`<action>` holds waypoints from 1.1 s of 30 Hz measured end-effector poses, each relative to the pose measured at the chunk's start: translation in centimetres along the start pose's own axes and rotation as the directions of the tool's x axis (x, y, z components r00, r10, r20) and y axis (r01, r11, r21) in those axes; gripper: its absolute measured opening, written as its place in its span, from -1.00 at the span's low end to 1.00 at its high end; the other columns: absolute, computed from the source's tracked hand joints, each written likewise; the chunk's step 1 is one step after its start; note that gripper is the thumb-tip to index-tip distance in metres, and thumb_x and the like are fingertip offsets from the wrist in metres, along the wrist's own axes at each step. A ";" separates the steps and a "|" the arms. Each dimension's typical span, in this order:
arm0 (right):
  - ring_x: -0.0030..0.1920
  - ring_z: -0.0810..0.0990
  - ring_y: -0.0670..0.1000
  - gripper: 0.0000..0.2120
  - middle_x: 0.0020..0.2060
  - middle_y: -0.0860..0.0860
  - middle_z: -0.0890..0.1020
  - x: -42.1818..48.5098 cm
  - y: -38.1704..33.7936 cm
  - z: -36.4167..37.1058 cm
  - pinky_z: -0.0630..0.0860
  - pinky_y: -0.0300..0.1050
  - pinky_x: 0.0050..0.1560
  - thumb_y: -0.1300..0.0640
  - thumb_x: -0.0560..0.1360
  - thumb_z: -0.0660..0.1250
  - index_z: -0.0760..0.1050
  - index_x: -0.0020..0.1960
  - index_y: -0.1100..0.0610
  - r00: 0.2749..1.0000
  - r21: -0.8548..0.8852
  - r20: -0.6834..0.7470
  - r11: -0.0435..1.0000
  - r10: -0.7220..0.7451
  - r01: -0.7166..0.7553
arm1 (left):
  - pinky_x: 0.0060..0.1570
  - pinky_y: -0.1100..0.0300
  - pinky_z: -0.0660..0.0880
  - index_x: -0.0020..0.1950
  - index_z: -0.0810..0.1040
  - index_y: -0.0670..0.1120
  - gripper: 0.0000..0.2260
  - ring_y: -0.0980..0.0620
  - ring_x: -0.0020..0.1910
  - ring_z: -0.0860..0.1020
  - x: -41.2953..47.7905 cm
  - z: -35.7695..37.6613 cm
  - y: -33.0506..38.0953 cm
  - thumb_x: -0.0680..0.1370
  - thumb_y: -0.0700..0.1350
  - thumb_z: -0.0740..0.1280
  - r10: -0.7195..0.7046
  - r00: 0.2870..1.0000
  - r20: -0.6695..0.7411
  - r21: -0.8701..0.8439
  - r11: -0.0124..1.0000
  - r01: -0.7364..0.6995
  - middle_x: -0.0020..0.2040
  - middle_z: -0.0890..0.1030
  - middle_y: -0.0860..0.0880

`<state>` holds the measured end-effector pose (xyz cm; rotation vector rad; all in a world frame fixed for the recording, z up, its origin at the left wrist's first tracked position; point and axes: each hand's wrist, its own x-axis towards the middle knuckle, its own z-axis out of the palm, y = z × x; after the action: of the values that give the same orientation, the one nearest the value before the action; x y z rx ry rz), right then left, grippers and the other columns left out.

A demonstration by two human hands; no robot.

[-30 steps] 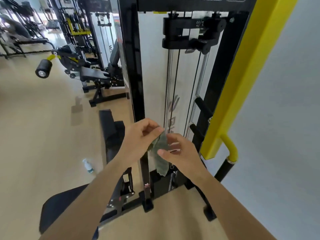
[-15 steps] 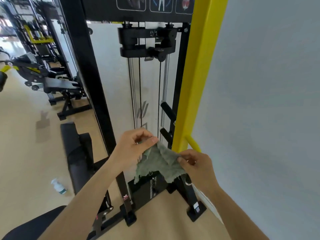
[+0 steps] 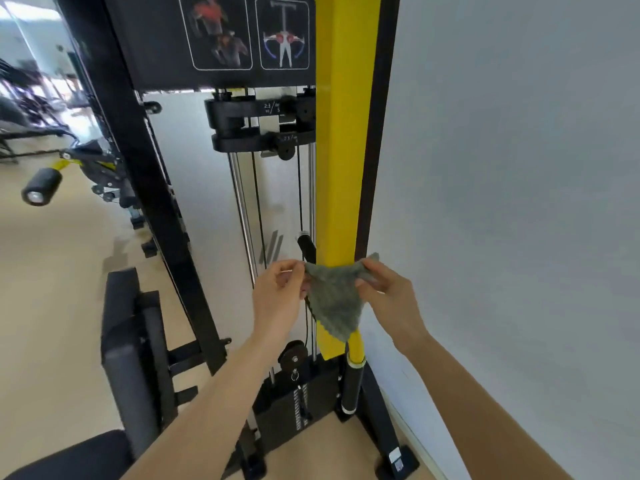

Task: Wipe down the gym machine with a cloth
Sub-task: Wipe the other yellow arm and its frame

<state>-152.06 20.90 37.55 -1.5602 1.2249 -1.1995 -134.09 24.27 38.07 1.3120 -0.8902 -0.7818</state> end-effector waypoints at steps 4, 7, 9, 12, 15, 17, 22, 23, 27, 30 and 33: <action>0.15 0.62 -0.20 -0.49 0.24 -0.19 0.59 1.5 2.3 0.0 0.58 -0.27 0.15 0.23 0.58 0.38 0.38 0.42 -0.16 0.957 0.138 0.288 0.990 -0.040 0.000 | 0.19 0.03 0.60 0.21 0.57 0.13 -0.81 0.07 0.16 0.63 -0.3 2.4 -1.7 0.66 -0.12 0.31 0.007 1.000 0.024 0.011 1.000 -0.008 0.17 0.64 0.04; 0.28 0.59 -0.02 -0.49 0.28 -0.12 0.60 2.5 4.0 0.3 0.55 -0.01 0.29 0.20 0.58 0.39 0.40 0.44 -0.17 0.929 0.177 0.360 0.984 -0.082 0.018 | 0.19 -0.01 0.61 0.35 0.51 0.08 -0.75 0.07 0.18 0.63 -1.0 3.5 -3.1 0.67 -0.08 0.29 0.003 1.000 0.007 0.033 0.999 -0.003 0.21 0.61 0.08; 0.24 0.62 -0.02 -0.57 0.20 -0.11 0.65 2.9 4.7 0.5 0.57 0.03 0.28 0.23 0.59 0.36 0.46 0.42 -0.05 0.938 0.169 0.336 0.985 -0.090 0.033 | 0.17 -0.05 0.62 0.32 0.54 0.07 -0.77 0.05 0.15 0.65 -1.5 3.9 -4.0 0.66 -0.05 0.29 -0.014 0.999 -0.031 0.043 0.999 0.015 0.17 0.64 0.07; 0.15 0.66 -0.05 -0.71 0.11 -0.07 0.70 2.9 6.1 0.5 0.58 0.00 0.25 0.24 0.62 0.32 0.56 0.29 0.00 0.939 0.130 0.336 0.991 -0.077 0.035 | 0.16 -0.09 0.62 0.23 0.59 0.07 -0.83 0.01 0.11 0.67 -2.6 4.5 -5.9 0.65 -0.07 0.33 -0.069 0.992 -0.108 0.067 0.995 0.076 0.11 0.68 0.04; 0.09 0.70 -0.01 -0.78 0.01 -0.02 0.73 2.1 8.0 0.3 0.60 0.00 0.21 0.22 0.63 0.30 0.62 0.22 0.09 0.934 0.121 0.356 0.993 -0.024 -0.020 | 0.16 -0.12 0.62 0.15 0.65 0.04 -0.87 0.01 0.06 0.68 -4.0 5.2 -8.2 0.63 -0.03 0.35 -0.118 0.974 -0.194 0.081 0.987 0.136 0.04 0.70 0.03; 0.05 0.71 -0.02 -0.80 -0.02 -0.03 0.74 1.9 8.7 0.2 0.61 0.06 0.21 0.19 0.63 0.31 0.65 0.20 0.10 0.928 0.129 0.373 0.990 0.011 -0.063 | 0.11 -0.12 0.63 0.10 0.66 0.04 -0.87 0.02 0.02 0.68 -4.6 5.6 -8.9 0.63 0.01 0.36 -0.123 0.960 -0.253 0.117 0.981 0.157 -0.02 0.71 0.04; -0.04 0.73 0.04 -0.86 -0.13 0.02 0.75 1.5 8.4 -0.8 0.63 0.15 0.14 0.22 0.58 0.38 0.69 0.04 0.05 0.927 0.152 0.375 0.986 0.011 -0.073 | 0.07 -0.09 0.63 -0.01 0.68 0.06 -0.95 0.03 -0.05 0.68 -5.9 6.5 -8.1 0.58 0.00 0.43 -0.061 0.936 -0.348 0.167 0.978 0.126 -0.13 0.71 0.09; -0.06 0.73 0.04 -0.87 -0.15 0.02 0.75 1.1 8.3 -1.0 0.64 0.13 0.12 0.23 0.57 0.39 0.69 0.01 0.05 0.926 0.159 0.377 0.985 0.003 -0.068 | 0.04 -0.08 0.64 -0.02 0.68 0.06 -0.96 0.03 -0.07 0.68 -6.4 6.8 -7.9 0.56 -0.02 0.45 -0.044 0.938 -0.343 0.174 0.979 0.109 -0.14 0.71 0.10; -0.08 0.73 -0.02 -0.86 -0.16 -0.02 0.75 -1.0 8.5 -1.8 0.66 0.02 0.08 0.23 0.54 0.43 0.68 -0.01 0.00 0.937 0.176 0.349 0.979 0.032 -0.100 | -0.05 0.14 0.60 -0.06 0.68 -0.01 -0.98 0.08 -0.12 0.66 -8.1 6.9 -7.6 0.53 -0.12 0.49 -0.018 0.956 -0.291 0.169 0.983 0.070 -0.17 0.70 0.07; -0.07 0.73 -0.04 -0.87 -0.14 -0.02 0.74 -2.7 9.0 -2.6 0.66 -0.06 0.06 0.24 0.53 0.44 0.68 0.06 0.13 0.939 0.153 0.343 0.986 0.009 -0.066 | -0.16 0.26 0.58 -0.05 0.66 -0.10 -0.96 0.06 -0.16 0.69 -9.6 6.2 -7.7 0.53 -0.20 0.48 0.012 0.981 -0.194 0.160 0.987 0.020 -0.17 0.71 0.00; -0.05 0.70 -0.13 -0.82 -0.10 -0.08 0.73 -4.4 9.5 -3.5 0.62 -0.27 0.03 0.28 0.49 0.46 0.67 0.06 0.09 0.932 0.120 0.359 0.993 -0.044 0.001 | -0.14 0.28 0.60 -0.09 0.65 -0.10 -0.85 0.06 -0.14 0.70 -10.9 5.4 -9.3 0.47 -0.34 0.50 0.007 0.993 -0.119 0.182 0.983 0.015 -0.16 0.72 0.00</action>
<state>-157.93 23.06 28.41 -1.6217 0.8821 -0.9261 -143.81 30.38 27.92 1.5060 -0.8794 -0.6284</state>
